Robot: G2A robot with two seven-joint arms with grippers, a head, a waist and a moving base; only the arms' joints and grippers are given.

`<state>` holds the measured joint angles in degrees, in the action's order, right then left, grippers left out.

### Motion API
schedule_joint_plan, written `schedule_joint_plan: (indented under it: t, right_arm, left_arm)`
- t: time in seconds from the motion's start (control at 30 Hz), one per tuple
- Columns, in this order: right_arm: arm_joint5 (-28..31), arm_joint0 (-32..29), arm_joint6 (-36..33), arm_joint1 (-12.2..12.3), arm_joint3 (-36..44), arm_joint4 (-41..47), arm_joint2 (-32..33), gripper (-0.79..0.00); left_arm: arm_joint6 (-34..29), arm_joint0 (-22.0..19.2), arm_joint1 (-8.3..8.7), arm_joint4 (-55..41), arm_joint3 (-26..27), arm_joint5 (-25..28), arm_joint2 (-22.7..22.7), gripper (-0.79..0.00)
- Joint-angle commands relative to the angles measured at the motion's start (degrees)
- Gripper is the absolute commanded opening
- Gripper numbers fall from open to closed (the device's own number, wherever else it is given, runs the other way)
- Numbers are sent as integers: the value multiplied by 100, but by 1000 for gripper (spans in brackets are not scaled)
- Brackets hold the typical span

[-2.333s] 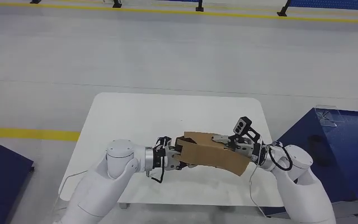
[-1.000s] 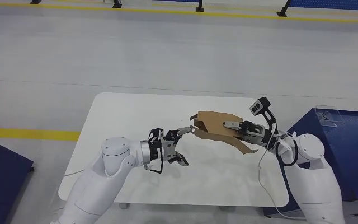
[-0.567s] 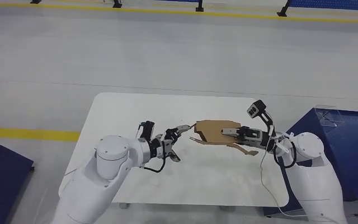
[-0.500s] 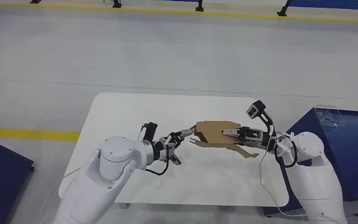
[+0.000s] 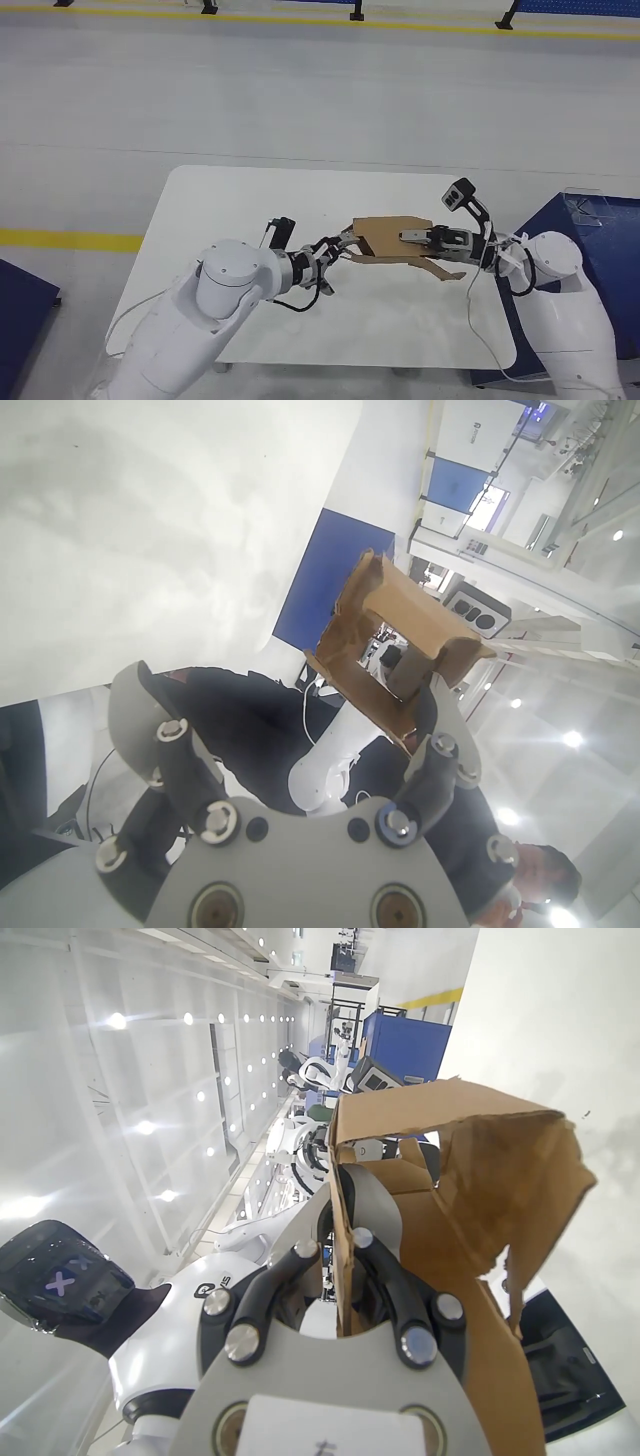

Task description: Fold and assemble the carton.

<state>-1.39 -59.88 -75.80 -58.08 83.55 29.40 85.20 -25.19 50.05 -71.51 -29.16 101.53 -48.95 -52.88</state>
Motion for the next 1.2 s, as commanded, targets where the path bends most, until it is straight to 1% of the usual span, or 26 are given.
schedule_joint_plan:
  t: [0.0,0.2,0.4,0.53,0.7,0.83,1.0,1.17]
  right_arm:
    - [14,7,4,7,-23,-71,-44,-785]
    - [-12,36,-77,26,-120,-66,-149,-785]
    - [-16,63,-136,46,-177,4,-195,-785]
    - [-88,109,-152,54,-282,219,-181,-785]
    - [-324,311,-445,-2,-712,1123,-319,-785]
    - [-488,541,-830,-71,-1164,1969,-460,-785]
    - [-583,772,-1118,-136,-1492,2400,-671,-785]
    - [-666,837,-1220,-152,-1467,2571,-810,-785]
  left_arm:
    - [-42,-25,-12,-55,-7,74,17,0]
    - [-133,-97,-56,-285,-64,37,87,0]
    - [29,-215,-115,-318,-211,-55,239,0]
    - [134,-246,-139,-403,-259,-79,208,0]
    - [4,24,-61,-577,-10,-23,-174,0]
    - [-572,329,57,-718,245,58,-518,0]
    - [-799,684,177,-579,507,78,-771,0]
    - [-839,830,229,-479,640,164,-828,0]
